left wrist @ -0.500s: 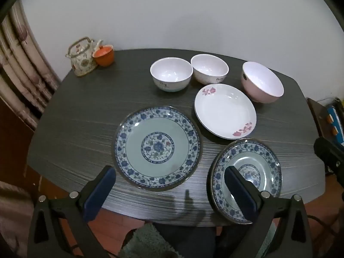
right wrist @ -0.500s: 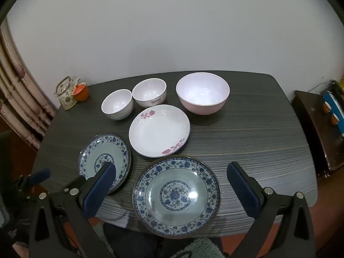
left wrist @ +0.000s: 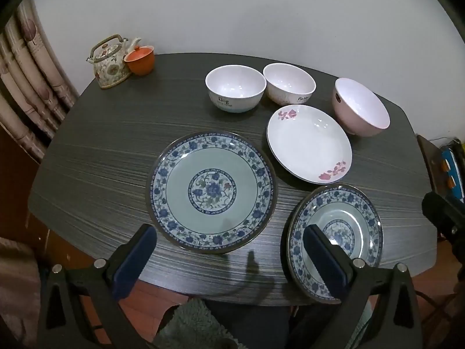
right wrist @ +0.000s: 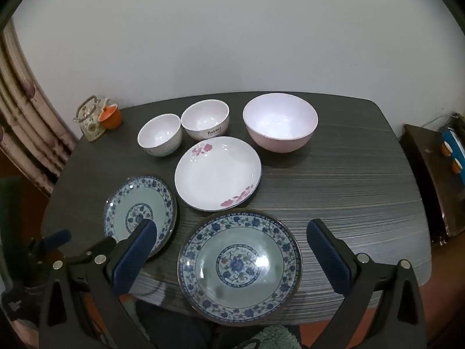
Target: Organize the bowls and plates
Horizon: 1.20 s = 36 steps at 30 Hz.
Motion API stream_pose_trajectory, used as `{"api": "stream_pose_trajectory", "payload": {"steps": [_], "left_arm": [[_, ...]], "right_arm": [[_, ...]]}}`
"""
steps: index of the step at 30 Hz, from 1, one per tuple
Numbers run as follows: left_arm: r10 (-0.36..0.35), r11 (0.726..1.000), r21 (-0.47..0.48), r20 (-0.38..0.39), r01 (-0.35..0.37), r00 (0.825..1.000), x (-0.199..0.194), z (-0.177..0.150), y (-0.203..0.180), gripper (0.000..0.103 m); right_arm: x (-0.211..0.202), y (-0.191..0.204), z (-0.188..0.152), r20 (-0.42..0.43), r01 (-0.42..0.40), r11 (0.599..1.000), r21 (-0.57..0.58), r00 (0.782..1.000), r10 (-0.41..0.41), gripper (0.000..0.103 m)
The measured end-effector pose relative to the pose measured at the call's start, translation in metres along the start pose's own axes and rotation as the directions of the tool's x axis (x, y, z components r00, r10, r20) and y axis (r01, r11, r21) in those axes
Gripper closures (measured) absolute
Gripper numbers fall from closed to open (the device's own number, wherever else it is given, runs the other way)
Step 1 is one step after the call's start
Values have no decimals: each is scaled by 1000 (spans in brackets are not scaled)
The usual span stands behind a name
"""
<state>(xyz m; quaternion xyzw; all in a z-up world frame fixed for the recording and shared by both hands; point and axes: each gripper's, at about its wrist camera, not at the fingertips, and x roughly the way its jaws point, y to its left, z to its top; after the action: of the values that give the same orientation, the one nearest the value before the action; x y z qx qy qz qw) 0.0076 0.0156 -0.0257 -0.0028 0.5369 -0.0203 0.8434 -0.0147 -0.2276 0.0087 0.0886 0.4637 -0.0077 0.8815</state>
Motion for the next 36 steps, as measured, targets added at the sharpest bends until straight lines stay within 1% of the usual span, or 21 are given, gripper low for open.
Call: {"api": "stream_pose_trajectory", "payload": {"steps": [3,4,10,36], "left_arm": [[2,1000,3,-4,-2,1000,1,1,0,0],[2,1000,6,-5,-2,1000,1,1,0,0],[7,1000,-4,-11,-7,1000,2,4,3,0],[28,1000,12,-17,-28,999,4,3,3,0]], "right_arm": [[2,1,1,-8,-1,1000,-7,1000,1,1],[7,9,0,-10,2,1000,-13,1000,-2,1],[11,13,0,-19,-4,1000,-20,1000,4,1],[14,13,-2,-25,-9,1000,0,1000,9,1]]}}
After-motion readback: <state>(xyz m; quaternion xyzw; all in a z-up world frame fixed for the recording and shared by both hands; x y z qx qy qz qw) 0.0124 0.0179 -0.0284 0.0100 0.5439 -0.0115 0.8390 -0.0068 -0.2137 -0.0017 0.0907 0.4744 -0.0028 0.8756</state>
